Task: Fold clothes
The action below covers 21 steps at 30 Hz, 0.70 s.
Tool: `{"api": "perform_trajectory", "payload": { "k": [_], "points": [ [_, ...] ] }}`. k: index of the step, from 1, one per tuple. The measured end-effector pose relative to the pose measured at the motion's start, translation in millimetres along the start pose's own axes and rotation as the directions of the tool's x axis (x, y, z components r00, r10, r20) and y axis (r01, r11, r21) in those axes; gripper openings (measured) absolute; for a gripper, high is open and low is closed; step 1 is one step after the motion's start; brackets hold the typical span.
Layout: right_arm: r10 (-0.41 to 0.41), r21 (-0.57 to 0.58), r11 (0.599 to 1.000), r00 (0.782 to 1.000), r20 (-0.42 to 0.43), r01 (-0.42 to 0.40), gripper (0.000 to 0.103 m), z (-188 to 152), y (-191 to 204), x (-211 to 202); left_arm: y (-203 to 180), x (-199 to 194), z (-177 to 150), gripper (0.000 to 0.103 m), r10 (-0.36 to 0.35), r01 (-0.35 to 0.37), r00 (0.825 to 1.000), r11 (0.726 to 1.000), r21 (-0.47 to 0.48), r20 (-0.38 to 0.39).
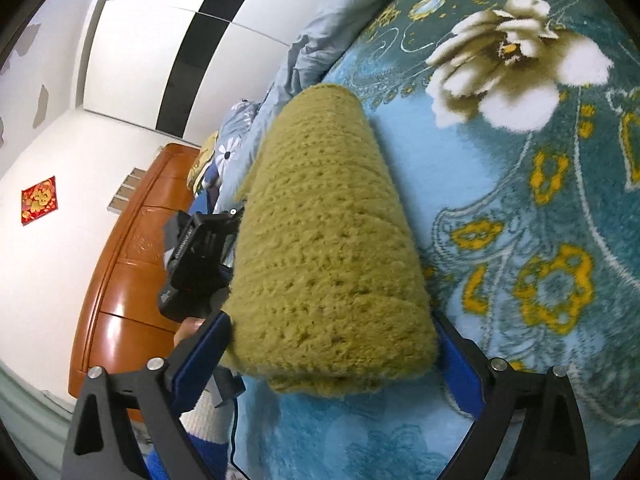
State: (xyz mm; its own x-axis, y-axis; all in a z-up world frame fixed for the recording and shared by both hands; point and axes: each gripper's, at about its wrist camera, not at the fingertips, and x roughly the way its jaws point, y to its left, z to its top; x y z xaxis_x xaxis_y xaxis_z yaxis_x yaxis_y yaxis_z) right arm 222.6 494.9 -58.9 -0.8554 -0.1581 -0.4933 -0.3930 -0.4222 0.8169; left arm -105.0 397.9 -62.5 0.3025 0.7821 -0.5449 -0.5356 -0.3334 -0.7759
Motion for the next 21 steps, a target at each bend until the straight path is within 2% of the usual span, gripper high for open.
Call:
{"api": "perform_trajectory", "payload": {
  "k": [1,6,8,9,11,14,18,21],
  "points": [
    [0.002,0.002,1.0,1.0,0.007,-0.002,0.095,1,0,-1,2,0,-1,0.078,-0.007,0.008,1.0,1.0,-0.011,0.008],
    [0.005,0.004,1.0,1.0,0.002,-0.005,0.073,6,-2,-6,3,-4,-8,0.078,-0.015,0.017,0.998,1.0,-0.022,0.055],
    [0.019,0.004,1.0,1.0,-0.015,-0.019,0.067,14,-3,-11,-1,-6,-13,0.066,-0.013,0.014,0.997,1.0,-0.02,0.078],
    [0.025,-0.007,1.0,0.999,-0.022,-0.025,0.065,18,-3,-13,-3,-8,-16,0.064,-0.007,0.008,0.996,1.0,-0.015,0.09],
    [0.012,-0.057,0.998,0.999,-0.03,-0.013,0.064,29,-1,-21,-9,-11,-25,0.055,0.006,-0.005,0.995,1.0,-0.013,0.095],
    [-0.007,-0.116,0.993,0.998,-0.059,0.0,0.064,58,-6,-35,-14,-14,-40,0.049,0.005,-0.002,0.996,0.999,-0.032,0.092],
    [-0.04,-0.177,0.984,0.988,-0.147,0.014,0.064,102,-18,-42,-22,-15,-65,0.046,-0.009,0.015,0.995,0.998,-0.06,0.098],
    [-0.032,-0.181,0.984,0.978,-0.206,-0.006,0.064,124,-28,-39,-29,-15,-79,0.044,-0.018,0.025,0.995,0.997,-0.074,0.099]
  ]
}}
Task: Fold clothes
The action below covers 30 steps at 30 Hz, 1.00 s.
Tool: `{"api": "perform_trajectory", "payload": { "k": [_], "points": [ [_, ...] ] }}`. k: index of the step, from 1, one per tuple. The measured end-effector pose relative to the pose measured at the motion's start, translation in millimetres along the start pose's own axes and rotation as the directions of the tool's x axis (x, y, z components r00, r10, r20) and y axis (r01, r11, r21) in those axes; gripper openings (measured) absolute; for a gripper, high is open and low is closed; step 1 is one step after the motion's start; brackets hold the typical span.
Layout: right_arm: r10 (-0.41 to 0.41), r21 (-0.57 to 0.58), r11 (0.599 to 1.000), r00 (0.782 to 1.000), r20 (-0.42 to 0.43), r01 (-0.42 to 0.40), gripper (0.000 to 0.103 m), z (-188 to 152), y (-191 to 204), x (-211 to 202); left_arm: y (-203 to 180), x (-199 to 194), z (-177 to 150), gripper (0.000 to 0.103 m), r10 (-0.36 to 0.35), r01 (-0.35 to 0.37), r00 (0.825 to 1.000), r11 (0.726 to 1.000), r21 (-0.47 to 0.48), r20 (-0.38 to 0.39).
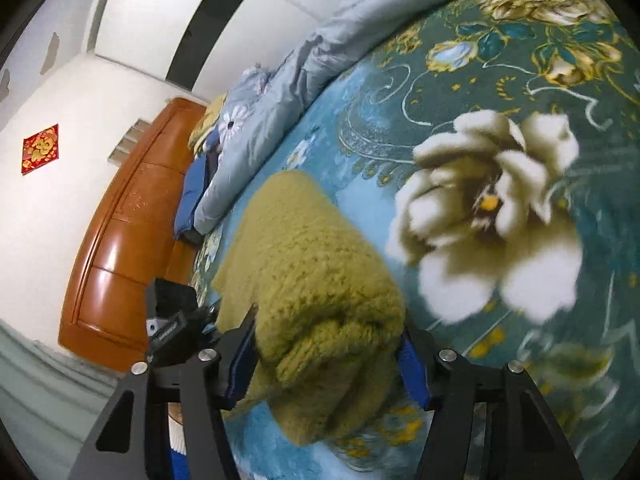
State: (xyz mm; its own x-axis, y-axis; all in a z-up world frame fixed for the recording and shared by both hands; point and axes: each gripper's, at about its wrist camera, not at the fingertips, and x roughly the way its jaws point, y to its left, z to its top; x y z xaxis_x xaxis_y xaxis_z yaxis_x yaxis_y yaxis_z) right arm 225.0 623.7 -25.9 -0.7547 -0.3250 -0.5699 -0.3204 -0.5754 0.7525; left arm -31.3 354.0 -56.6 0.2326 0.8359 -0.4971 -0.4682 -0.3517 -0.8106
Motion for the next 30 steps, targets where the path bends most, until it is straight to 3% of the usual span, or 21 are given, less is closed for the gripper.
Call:
{"api": "perform_trajectory", "payload": {
  "k": [3,7,12,18,22,26,30],
  "points": [
    [0.033,0.007,0.999,0.999,-0.035,-0.033,0.066,14,-16,2,-4,-1,-9,0.044,0.008,-0.008,1.0,1.0,0.003,0.001],
    [0.049,0.047,0.998,0.999,-0.01,-0.049,0.071,11,-25,4,-3,-3,-7,0.048,-0.007,0.007,1.0,1.0,0.013,0.0],
    [-0.015,0.079,0.997,0.995,0.102,0.007,0.085,-9,-19,-3,-5,-23,-3,0.065,0.034,-0.035,0.999,0.998,0.046,0.041],
    [-0.025,0.21,0.977,0.97,0.24,-0.027,0.091,-47,-21,-2,-17,-47,31,0.078,0.027,-0.041,0.99,0.994,0.098,0.142],
    [-0.045,0.239,0.971,0.953,0.299,-0.029,0.093,-61,-11,1,-26,-12,65,0.079,0.01,-0.016,0.999,0.986,0.163,0.038],
    [-0.07,0.217,0.976,0.95,0.305,0.002,0.094,-72,3,13,-18,37,80,0.078,0.07,-0.05,0.993,0.981,0.19,-0.099],
    [-0.071,0.223,0.975,0.947,0.312,-0.001,0.095,-71,4,14,-7,46,78,0.079,0.05,-0.028,0.991,0.985,0.173,-0.124]
  ]
}}
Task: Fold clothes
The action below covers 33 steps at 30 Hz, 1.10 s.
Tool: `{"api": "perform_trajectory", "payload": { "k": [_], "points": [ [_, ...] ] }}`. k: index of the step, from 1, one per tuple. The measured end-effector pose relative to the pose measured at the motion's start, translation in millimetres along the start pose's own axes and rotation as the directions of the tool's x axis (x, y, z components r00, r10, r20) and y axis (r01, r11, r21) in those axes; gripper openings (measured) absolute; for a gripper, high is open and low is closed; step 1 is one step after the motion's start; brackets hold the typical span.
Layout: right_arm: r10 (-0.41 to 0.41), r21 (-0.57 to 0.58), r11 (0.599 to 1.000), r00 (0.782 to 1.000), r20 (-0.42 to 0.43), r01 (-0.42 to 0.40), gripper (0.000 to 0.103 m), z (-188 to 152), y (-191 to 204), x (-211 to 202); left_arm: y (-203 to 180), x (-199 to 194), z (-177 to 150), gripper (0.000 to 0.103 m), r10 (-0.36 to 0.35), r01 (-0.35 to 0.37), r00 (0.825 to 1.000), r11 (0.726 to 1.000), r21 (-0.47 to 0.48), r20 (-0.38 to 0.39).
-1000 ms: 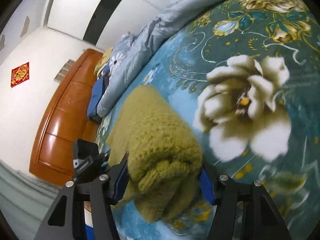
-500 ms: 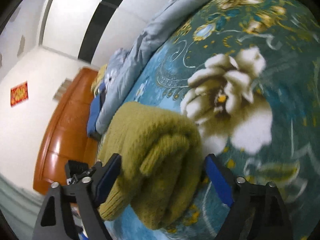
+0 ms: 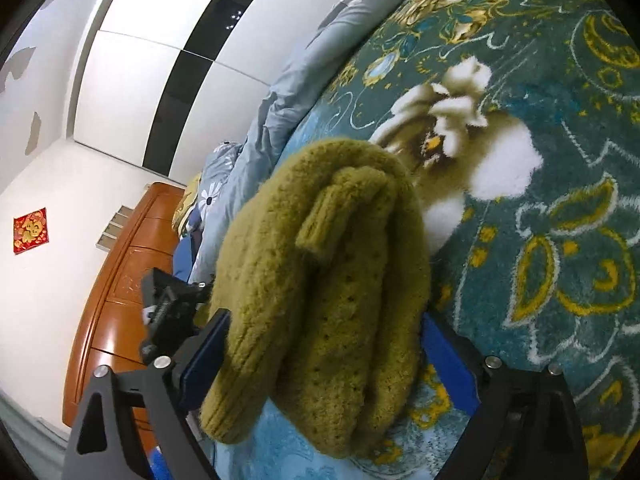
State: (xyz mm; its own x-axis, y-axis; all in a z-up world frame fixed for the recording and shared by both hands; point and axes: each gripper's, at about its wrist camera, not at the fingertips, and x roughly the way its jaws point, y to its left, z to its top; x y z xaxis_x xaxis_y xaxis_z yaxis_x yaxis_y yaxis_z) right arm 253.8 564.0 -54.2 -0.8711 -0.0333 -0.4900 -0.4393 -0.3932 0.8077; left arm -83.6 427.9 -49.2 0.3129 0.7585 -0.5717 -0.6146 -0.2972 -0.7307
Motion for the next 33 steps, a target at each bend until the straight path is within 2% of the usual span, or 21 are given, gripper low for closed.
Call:
{"api": "perform_trajectory", "payload": {
  "k": [6,9,10,11,14,17,21,26,28,33],
  "points": [
    [0.005,-0.013,1.0,1.0,-0.013,-0.006,0.092,5,0,5,6,1,-6,0.079,-0.024,0.024,1.0,1.0,-0.014,0.008],
    [0.017,-0.025,1.0,1.0,-0.02,-0.018,0.08,8,0,7,7,1,-8,0.078,-0.029,0.03,0.999,0.999,-0.035,0.029],
    [0.018,-0.029,0.999,0.999,-0.026,-0.019,0.078,10,0,9,5,2,-10,0.069,-0.029,0.03,0.999,0.999,-0.038,0.03],
    [0.021,-0.034,0.999,0.999,-0.035,-0.022,0.073,12,0,10,4,3,-12,0.055,-0.033,0.034,0.999,0.999,-0.042,0.025],
    [0.041,-0.057,0.997,0.996,-0.073,-0.045,0.062,20,0,9,-3,-2,-21,0.044,-0.024,0.027,0.999,0.998,-0.052,0.048],
    [0.049,-0.096,0.993,0.99,-0.129,-0.061,0.057,31,0,6,-10,-12,-38,0.039,-0.017,0.023,0.997,0.997,-0.079,0.074],
    [0.043,-0.163,0.983,0.969,-0.242,-0.085,0.057,56,-4,7,-22,-26,-75,0.039,-0.033,0.043,0.995,0.994,-0.105,0.089],
    [0.039,-0.199,0.972,0.927,-0.372,-0.121,0.057,76,-9,21,-24,-34,-108,0.039,-0.072,0.091,0.991,0.979,-0.183,0.11],
    [0.03,-0.215,0.969,0.919,-0.394,-0.123,0.059,79,-7,28,-23,-34,-108,0.039,-0.047,0.067,0.992,0.982,-0.177,0.117],
    [0.033,-0.216,0.969,0.923,-0.382,-0.124,0.062,78,-10,33,-30,-37,-105,0.047,0.047,-0.031,0.989,0.993,-0.113,0.141]
  ]
}}
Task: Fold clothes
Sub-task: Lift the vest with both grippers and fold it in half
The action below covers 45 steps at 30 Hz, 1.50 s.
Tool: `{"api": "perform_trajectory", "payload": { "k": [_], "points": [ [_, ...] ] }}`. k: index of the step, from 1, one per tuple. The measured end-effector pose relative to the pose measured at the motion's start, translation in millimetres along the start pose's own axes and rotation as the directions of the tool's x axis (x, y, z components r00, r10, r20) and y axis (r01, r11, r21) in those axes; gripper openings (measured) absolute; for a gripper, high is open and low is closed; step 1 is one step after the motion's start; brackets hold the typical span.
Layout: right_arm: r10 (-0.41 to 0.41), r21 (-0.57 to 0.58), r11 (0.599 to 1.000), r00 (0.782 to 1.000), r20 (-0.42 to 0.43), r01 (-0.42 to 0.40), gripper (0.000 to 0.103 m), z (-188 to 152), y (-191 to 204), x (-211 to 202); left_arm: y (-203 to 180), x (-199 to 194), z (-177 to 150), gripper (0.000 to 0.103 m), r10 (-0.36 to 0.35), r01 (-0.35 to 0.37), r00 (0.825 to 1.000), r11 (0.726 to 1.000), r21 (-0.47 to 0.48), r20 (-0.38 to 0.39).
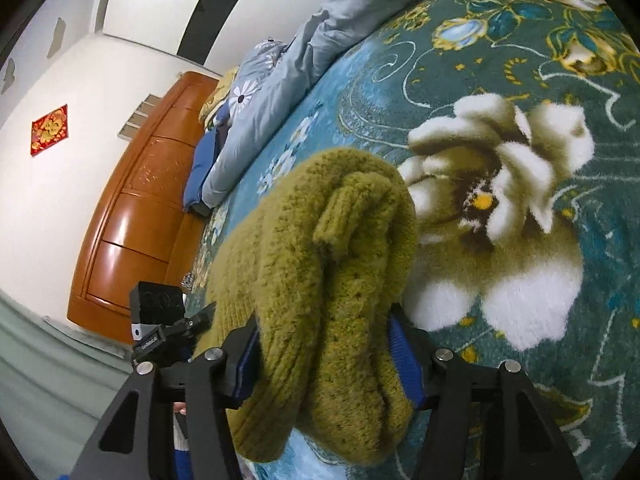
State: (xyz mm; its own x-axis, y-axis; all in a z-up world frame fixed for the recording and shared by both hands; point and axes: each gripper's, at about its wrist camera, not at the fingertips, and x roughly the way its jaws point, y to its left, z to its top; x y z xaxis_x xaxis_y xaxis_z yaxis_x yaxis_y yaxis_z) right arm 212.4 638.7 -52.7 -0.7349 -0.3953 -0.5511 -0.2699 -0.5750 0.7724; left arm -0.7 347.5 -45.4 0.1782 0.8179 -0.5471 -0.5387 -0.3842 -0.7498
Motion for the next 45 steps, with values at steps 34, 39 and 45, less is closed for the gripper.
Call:
{"api": "perform_trajectory", "payload": {
  "k": [34,39,45],
  "points": [
    [0.017,0.049,0.999,0.996,0.082,-0.021,0.072,-24,0,-5,21,4,6,0.082,0.049,-0.049,0.999,0.999,-0.007,0.02],
    [0.017,0.051,0.998,0.996,0.087,-0.022,0.072,-24,2,-4,18,8,5,0.081,0.022,-0.022,1.0,1.0,-0.007,0.021],
    [0.016,0.055,0.998,0.996,0.093,-0.021,0.071,-24,4,-3,13,15,4,0.081,-0.011,0.011,1.0,1.0,-0.02,0.016]
  ]
}}
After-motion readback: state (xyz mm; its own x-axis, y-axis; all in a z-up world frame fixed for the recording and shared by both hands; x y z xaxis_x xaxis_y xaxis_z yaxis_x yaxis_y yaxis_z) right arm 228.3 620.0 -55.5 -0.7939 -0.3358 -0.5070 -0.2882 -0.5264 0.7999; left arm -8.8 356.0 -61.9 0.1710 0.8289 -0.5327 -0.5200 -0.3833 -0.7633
